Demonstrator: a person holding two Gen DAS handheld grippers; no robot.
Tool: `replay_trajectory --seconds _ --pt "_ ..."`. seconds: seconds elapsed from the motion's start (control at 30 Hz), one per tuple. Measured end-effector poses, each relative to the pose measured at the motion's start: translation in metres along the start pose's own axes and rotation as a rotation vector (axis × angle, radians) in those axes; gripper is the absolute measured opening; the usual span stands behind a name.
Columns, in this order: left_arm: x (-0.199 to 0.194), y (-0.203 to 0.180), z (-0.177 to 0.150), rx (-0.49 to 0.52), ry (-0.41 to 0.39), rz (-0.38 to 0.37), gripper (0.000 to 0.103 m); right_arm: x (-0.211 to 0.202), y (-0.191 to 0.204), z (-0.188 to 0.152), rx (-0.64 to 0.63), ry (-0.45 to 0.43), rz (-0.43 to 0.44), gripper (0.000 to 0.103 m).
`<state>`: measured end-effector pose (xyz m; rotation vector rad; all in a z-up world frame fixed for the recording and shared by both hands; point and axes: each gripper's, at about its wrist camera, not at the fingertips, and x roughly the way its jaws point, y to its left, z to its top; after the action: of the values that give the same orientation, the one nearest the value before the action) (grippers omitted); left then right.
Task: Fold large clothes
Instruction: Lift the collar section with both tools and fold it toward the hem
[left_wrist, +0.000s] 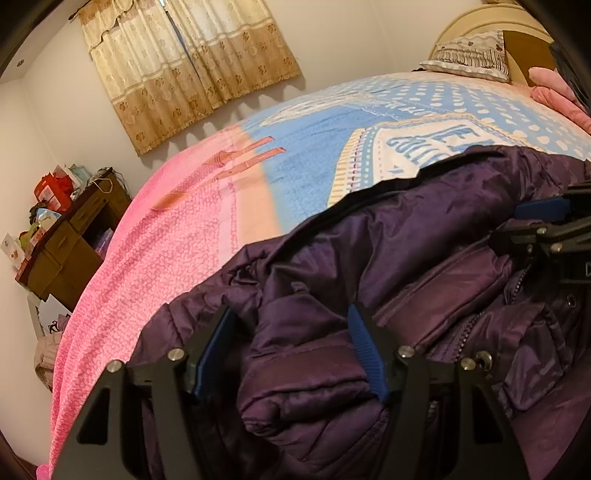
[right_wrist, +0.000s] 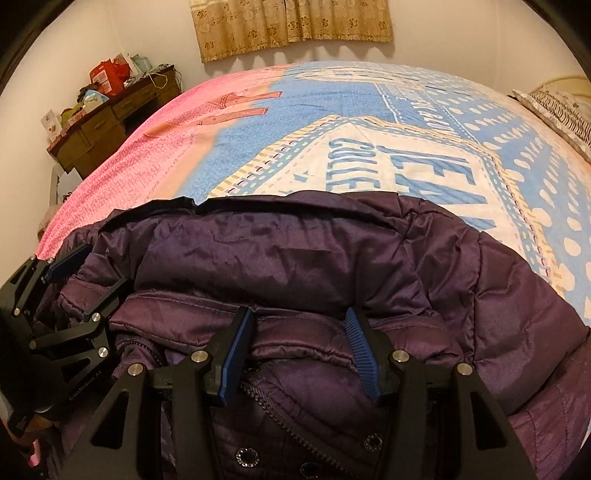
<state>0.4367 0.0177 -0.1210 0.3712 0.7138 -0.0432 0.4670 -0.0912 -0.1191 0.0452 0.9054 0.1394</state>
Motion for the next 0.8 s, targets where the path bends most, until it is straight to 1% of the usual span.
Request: replay_trajectory --seconds 0.2,0.47,0.57,0.63,0.73,0.77,0.8 --pt "0.002 0.0 0.001 0.001 0.001 0.003 0.067 0.002 -0.001 0.0 0.003 -0.001 0.0 0.054" --pt "0.005 -0.004 0.002 0.023 -0.005 0.042 0.069 0.003 0.001 0.0 -0.001 0.0 -0.01 0.054" --pt "0.006 -0.003 0.003 0.011 -0.004 0.039 0.072 0.005 0.002 0.001 0.002 -0.001 -0.01 0.054" --pt "0.005 -0.004 0.003 0.013 -0.001 0.05 0.075 0.005 0.003 0.001 -0.004 -0.003 -0.018 0.055" --pt "-0.005 -0.006 0.01 0.047 -0.004 0.093 0.076 0.003 0.003 0.004 -0.009 0.009 -0.005 0.055" --pt "-0.013 -0.005 0.013 0.048 -0.013 0.095 0.076 0.0 -0.001 0.006 -0.001 0.02 0.018 0.055" --pt "-0.025 -0.002 0.017 0.028 -0.035 0.08 0.077 -0.003 -0.004 0.008 0.014 0.026 0.035 0.055"
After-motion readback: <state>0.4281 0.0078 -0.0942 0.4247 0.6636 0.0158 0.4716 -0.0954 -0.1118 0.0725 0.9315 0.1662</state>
